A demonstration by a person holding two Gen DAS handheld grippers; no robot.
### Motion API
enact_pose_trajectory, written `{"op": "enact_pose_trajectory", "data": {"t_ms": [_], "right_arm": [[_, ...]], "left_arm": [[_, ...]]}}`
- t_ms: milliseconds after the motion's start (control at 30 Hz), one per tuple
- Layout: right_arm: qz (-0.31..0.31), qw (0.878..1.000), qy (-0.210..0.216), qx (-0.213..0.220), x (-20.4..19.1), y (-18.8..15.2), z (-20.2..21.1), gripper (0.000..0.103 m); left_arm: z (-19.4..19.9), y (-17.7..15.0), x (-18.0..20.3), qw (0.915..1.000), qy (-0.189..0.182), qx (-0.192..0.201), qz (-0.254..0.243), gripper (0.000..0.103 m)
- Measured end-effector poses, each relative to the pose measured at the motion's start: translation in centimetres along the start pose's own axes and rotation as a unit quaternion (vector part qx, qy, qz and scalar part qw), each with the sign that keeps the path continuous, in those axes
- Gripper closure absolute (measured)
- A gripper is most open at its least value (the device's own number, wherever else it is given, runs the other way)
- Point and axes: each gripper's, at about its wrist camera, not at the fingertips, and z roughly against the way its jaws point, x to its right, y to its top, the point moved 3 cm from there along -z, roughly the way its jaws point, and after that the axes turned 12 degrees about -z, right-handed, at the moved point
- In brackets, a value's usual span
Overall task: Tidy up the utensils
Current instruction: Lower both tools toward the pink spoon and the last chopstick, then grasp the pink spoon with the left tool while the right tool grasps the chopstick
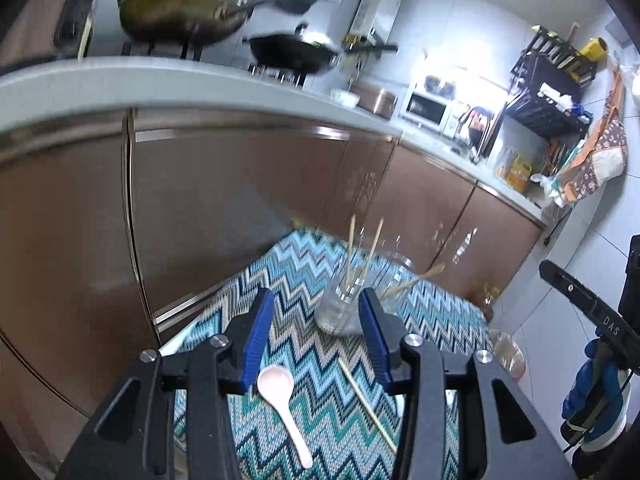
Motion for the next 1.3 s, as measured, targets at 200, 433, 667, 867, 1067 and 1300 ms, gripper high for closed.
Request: {"op": "enact_pose_trajectory", "data": {"t_ms": [200, 433, 667, 867, 1067, 1300], "right_arm": [[0.009, 0.995, 0.002, -0.102, 0.1, -4.5, -5.9, 0.079], [-0.008, 0.974, 0.011, -0.225, 0.5, -10.1, -13.7, 0.079], [-0.017, 0.951, 0.003, -0.308, 1.4, -13.7, -19.6, 0.079], [-0.007, 0.939, -0.005, -0.344, 1.7, -15.3, -22.7, 0.079], [0.01, 0.93, -0.019, -0.366, 1.8, -16.4, -24.9, 0.083], [0.019, 0.916, -0.037, -0.4, 1.7, -17.9, -27.5, 0.088]], "left_arm": [[-5.4, -3.7, -2.5, 0.9956, -0.033, -0.083, 0.029, 0.061], [-11.7, -7.7, -5.1, 0.9815, -0.075, -0.168, 0.054, 0.061], [-16.0, -10.6, -5.5, 0.9672, -0.112, -0.223, 0.046, 0.062], [-18.1, -11.9, -5.2, 0.959, -0.129, -0.249, 0.041, 0.067], [-19.7, -12.8, -5.3, 0.9527, -0.129, -0.272, 0.04, 0.078], [-20.4, -12.6, -5.4, 0.9473, -0.125, -0.293, 0.037, 0.086]]}}
